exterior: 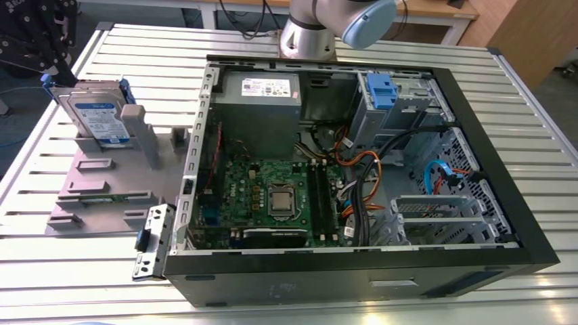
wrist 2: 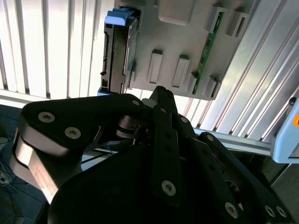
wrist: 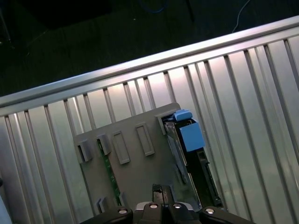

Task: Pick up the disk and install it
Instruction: 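Pick up the disk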

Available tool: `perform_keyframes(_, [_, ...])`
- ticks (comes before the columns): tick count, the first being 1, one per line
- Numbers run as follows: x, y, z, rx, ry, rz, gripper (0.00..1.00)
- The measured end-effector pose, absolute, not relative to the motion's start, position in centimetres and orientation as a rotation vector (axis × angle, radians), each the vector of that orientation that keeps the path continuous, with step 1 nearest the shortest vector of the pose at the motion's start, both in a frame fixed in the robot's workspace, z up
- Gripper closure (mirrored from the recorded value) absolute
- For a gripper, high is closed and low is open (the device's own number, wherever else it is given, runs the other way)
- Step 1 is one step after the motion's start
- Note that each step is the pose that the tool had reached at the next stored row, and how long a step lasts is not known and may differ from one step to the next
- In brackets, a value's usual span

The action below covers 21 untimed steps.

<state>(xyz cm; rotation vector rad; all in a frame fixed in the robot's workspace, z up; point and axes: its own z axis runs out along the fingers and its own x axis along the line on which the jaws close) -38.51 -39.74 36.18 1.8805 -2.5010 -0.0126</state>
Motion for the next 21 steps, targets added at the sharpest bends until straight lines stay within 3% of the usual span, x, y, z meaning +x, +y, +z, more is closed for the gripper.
perform_keyframes(21, [-38.51,-39.74,36.18,1.903,-2.484,-0.012,0.89])
